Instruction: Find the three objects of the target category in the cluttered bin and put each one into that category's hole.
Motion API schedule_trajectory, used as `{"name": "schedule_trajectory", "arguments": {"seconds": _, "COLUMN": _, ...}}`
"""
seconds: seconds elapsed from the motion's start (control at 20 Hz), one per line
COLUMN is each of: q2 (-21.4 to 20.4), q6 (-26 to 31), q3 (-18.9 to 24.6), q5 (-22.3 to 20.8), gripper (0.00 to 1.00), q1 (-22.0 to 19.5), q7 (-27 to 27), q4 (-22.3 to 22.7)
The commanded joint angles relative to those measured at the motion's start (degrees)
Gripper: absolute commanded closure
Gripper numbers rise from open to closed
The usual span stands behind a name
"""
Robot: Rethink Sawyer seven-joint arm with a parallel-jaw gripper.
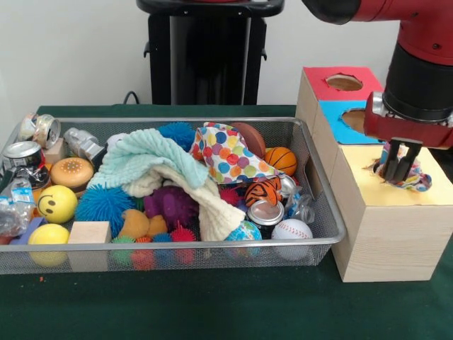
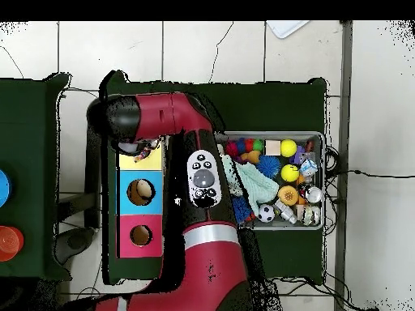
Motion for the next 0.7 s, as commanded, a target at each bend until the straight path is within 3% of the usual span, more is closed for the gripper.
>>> {"name": "schedule_trajectory", "arguments": {"seconds": 0.05, "q2": -0.2, "q6": 4.0, "q3": 3.6, "q5": -0.3, "gripper": 1.0, "q1": -0.9, "q7": -4.7, "q4": 8.7}}
{"name": "schedule_trajectory", "arguments": {"seconds": 0.3, "q2": 3.4, "q6": -3.4, "q3": 5.6, "q5": 1.0, "gripper": 1.0, "q1": -1.8, "q7": -2.8, "q4": 9.7}}
{"name": "schedule_trajectory", "arguments": {"seconds": 0.45, "q2": 7.3, "q6": -5.1, "q3": 6.4, "q5": 0.9, "gripper": 1.0, "q1": -1.6, "q7": -2.4, "q4": 6.3}}
{"name": "schedule_trajectory", "arguments": {"seconds": 0.7, "q2": 10.8, "q6": -8.9, "q3": 6.4, "q5": -0.1, "gripper": 1.0, "q1": -1.0, "q7": -1.6, "q4": 4.6}}
